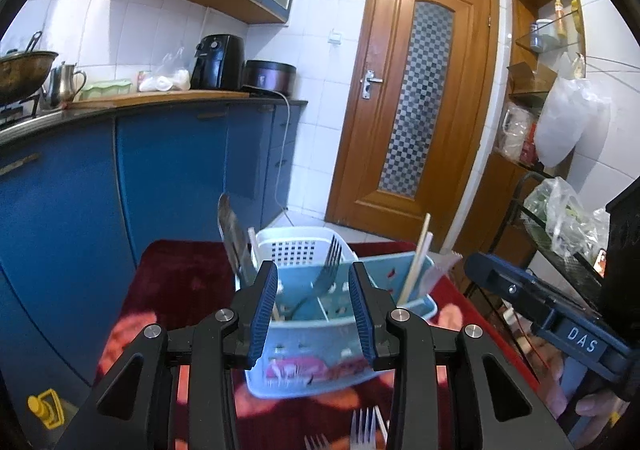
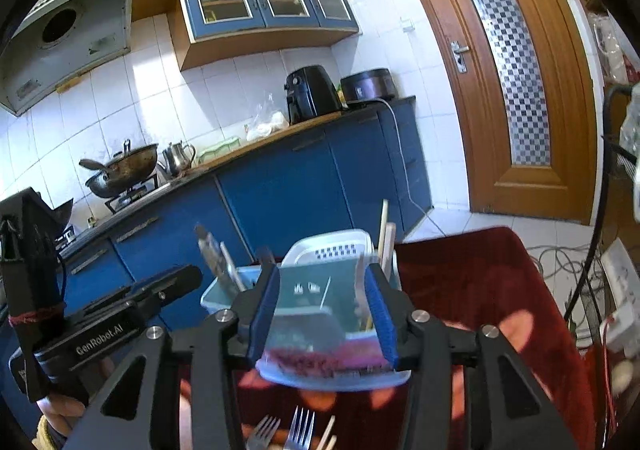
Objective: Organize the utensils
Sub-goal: 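Move both tools back down to the utensils on the blanket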
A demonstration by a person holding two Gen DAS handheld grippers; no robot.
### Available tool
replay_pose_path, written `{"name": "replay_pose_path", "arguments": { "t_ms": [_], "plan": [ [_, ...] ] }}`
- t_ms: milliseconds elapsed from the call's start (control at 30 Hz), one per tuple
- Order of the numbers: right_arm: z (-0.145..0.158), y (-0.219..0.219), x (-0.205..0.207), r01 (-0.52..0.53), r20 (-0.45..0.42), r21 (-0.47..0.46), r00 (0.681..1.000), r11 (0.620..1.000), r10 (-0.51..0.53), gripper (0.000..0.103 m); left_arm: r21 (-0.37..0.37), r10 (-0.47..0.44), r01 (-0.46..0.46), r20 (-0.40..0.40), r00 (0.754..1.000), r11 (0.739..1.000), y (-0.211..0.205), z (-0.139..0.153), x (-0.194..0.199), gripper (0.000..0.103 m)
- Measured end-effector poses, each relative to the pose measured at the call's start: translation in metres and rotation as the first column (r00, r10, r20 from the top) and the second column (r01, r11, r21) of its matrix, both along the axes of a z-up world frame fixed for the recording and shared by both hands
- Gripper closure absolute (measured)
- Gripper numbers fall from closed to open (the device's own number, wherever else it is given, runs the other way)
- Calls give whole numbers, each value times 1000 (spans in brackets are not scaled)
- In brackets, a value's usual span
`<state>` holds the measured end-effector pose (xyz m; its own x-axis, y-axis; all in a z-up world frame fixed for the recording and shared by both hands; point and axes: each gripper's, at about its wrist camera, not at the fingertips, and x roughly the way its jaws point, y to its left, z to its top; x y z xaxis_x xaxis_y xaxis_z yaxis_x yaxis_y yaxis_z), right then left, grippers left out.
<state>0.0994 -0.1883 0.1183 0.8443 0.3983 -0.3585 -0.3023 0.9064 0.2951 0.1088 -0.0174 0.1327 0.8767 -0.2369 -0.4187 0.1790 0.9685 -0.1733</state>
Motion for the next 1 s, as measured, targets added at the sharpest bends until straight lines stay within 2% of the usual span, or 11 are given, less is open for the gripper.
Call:
{"name": "replay_pose_path", "arguments": {
  "t_ms": [300,567,1000],
  "plan": [
    [-21,0,-31,2,-82,-12,997,1000,-3,55,15,-13,14,-74,997,1000,1,-17,-30,65],
    [-40,-3,-50,20,-157,-7,987,1000,-20,54,5,-16,17,-166,986,1000,4,-44,-46,65],
    [-79,-14,-67,27,-265,-5,964,1000,-27,54,-26,-43,37,-320,946,999,-1,-94,-48,65]
  ]
}}
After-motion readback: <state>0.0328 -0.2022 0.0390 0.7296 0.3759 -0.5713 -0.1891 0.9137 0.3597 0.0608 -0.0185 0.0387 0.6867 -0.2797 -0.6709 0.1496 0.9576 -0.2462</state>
